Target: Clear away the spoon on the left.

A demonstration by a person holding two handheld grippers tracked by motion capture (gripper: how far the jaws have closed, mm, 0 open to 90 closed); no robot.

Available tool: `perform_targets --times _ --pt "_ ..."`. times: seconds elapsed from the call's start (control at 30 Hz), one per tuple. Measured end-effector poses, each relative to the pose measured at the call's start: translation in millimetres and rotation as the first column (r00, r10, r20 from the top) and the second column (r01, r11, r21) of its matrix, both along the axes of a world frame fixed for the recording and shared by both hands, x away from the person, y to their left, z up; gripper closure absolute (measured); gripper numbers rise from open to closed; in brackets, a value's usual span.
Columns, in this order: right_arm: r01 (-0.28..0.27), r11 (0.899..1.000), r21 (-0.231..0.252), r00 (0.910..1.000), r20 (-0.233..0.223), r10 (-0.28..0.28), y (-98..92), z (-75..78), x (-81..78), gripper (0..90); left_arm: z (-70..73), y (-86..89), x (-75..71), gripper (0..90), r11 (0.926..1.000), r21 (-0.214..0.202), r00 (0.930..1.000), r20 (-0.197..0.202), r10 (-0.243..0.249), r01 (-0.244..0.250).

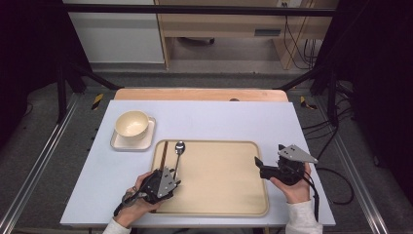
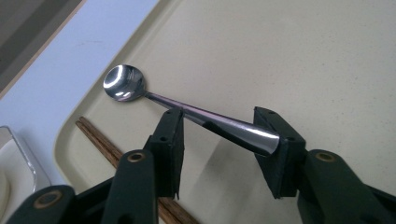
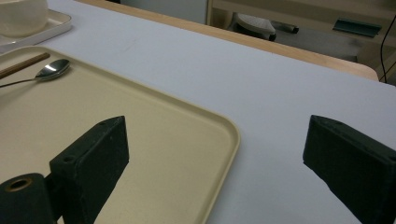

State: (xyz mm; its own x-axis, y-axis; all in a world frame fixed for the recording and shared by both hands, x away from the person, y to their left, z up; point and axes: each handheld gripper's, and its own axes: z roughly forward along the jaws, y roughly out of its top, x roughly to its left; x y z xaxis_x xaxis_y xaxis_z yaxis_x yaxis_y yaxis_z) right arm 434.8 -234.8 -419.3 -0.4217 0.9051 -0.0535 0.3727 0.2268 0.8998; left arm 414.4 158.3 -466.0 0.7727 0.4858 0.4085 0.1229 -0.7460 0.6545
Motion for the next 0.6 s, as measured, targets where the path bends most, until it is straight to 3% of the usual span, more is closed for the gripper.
perform_targets --times 0.13,0.27,0.6 --pt "0.0 1.0 0.0 1.0 0.0 0.0 -0.1 0.1 0.0 7.1 0.6 0.0 0.5 46.8 0.9999 -0.007 1.0 -0.001 -0.009 0.009" --pt "0.0 1.0 -0.001 1.0 0.0 0.0 -0.1 0.0 0.0 7.1 -0.2 0.5 2.7 41.4 0.9998 -0.015 0.9992 -0.039 -0.012 0.011" --pt "0.002 1.0 -0.002 1.0 0.001 -0.002 -0.4 0.4 -0.2 7.1 -2.1 -0.6 3.5 37.0 0.9997 -0.015 0.9973 -0.07 -0.02 0.019"
